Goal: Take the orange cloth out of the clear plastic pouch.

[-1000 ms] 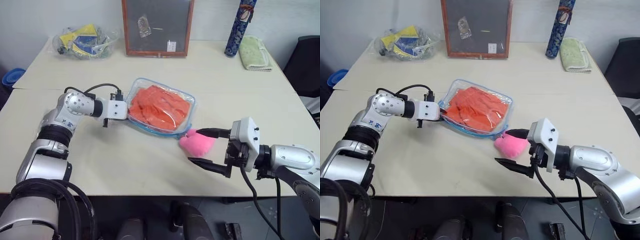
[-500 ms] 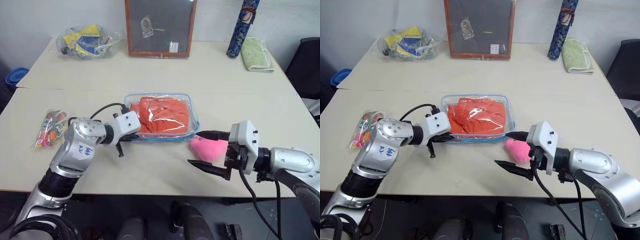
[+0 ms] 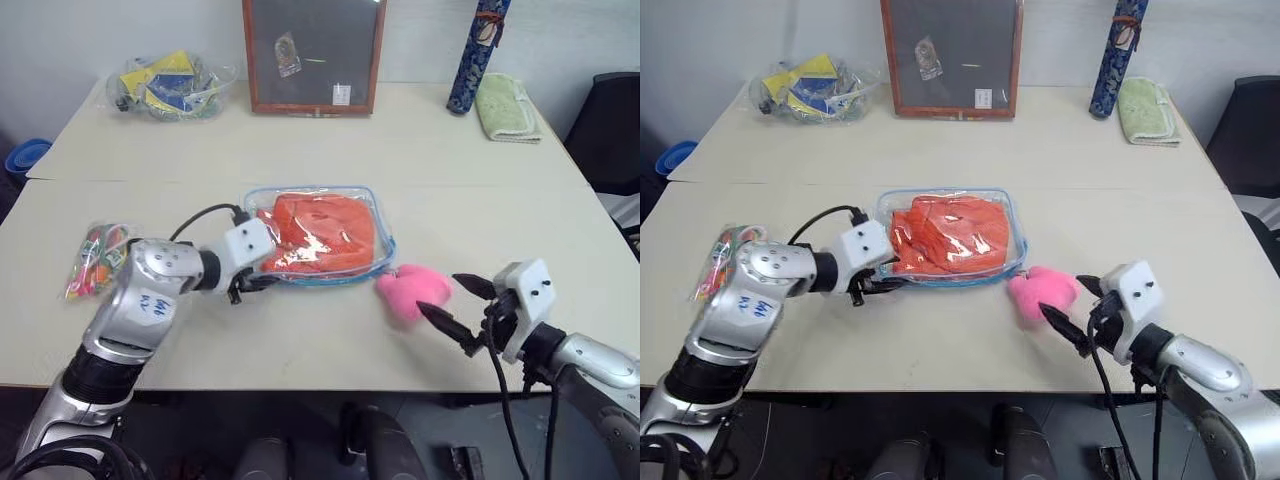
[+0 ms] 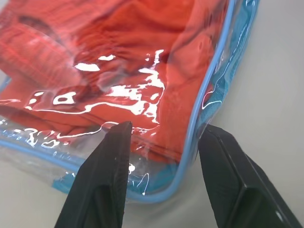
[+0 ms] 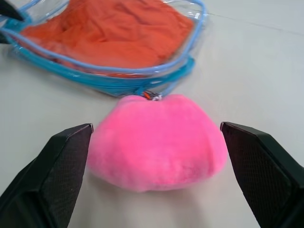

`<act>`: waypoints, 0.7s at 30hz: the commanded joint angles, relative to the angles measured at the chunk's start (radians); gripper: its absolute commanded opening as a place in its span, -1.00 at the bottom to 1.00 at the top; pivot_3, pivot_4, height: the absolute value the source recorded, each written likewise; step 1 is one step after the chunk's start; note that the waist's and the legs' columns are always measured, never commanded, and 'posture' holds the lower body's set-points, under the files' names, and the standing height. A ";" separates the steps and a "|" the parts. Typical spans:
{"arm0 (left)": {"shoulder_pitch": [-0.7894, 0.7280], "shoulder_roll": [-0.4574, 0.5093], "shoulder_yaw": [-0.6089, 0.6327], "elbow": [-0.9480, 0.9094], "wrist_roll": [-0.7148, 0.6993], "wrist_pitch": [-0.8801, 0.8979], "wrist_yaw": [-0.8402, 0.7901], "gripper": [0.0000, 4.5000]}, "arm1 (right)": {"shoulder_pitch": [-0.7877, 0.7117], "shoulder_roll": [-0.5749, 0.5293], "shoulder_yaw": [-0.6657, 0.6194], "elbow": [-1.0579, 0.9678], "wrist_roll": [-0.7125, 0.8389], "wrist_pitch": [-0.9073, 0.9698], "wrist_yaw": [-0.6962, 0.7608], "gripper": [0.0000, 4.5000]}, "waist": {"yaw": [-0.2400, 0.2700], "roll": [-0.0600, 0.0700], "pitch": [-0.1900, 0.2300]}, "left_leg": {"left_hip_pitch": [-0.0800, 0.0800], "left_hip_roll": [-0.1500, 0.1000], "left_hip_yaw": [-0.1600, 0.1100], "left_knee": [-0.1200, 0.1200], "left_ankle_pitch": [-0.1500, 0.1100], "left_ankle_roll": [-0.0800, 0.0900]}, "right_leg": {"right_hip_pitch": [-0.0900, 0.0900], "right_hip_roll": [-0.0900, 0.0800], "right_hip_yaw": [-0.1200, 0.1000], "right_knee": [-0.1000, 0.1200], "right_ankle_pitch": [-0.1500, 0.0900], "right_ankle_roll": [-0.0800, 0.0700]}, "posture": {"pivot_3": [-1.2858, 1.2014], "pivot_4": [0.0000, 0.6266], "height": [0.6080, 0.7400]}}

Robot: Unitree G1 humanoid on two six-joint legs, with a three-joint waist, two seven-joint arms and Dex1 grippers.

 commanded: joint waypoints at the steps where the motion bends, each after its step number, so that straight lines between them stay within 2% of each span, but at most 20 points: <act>1: 0.039 0.060 0.159 -0.061 -0.188 -0.080 -0.152 -0.09 | -0.015 0.083 -0.060 0.014 0.126 0.056 -0.113 1.00 | -0.003 0.000 0.000 | 0.000 0.000 0.000 0.000 0.000 -0.001 | 0.000 0.000 0.000 0.000 0.000 -0.001 | 0.03 -0.52 1.00; 5: 0.050 0.113 0.258 -0.066 -0.374 -0.059 -0.256 -0.09 | -0.032 0.150 -0.086 0.058 0.225 0.101 -0.203 1.00 | -0.003 0.001 0.000 | 0.001 0.000 0.001 0.000 0.000 -0.001 | -0.001 0.000 0.000 0.000 -0.001 -0.001 | 0.03 -0.52 1.00; 8: 0.041 0.133 0.257 -0.048 -0.422 -0.109 -0.280 -0.09 | -0.033 0.162 -0.077 0.081 0.271 0.121 -0.226 1.00 | 0.003 0.001 0.000 | 0.001 -0.001 0.001 0.000 0.000 -0.001 | -0.001 0.000 0.000 -0.001 -0.001 -0.001 | 0.03 -0.52 1.00; 13: -0.024 0.108 0.200 -0.015 -0.456 -0.144 -0.250 -0.09 | -0.048 0.155 -0.017 0.109 0.271 0.123 -0.211 1.00 | 0.001 0.001 0.000 | 0.001 -0.001 0.001 0.000 0.000 -0.001 | 0.000 0.001 0.001 -0.001 -0.001 -0.001 | 0.03 -0.52 1.00; 16: -0.039 0.103 0.153 0.003 -0.429 -0.197 -0.235 -0.07 | -0.058 0.149 -0.007 0.099 0.279 0.112 -0.201 0.71 | -0.002 0.001 -0.001 | 0.001 -0.001 0.004 -0.002 0.000 -0.001 | 0.000 0.002 0.003 -0.001 -0.001 -0.001 | 0.03 -0.52 1.00; 21: -0.046 0.111 0.114 0.026 -0.417 -0.249 -0.221 -0.07 | -0.045 0.099 0.020 0.055 0.208 0.069 -0.161 -0.08 | -0.004 0.001 -0.001 | 0.001 0.000 0.004 -0.002 0.000 -0.001 | 0.000 0.002 0.003 -0.001 -0.001 -0.001 | 0.03 -0.52 1.00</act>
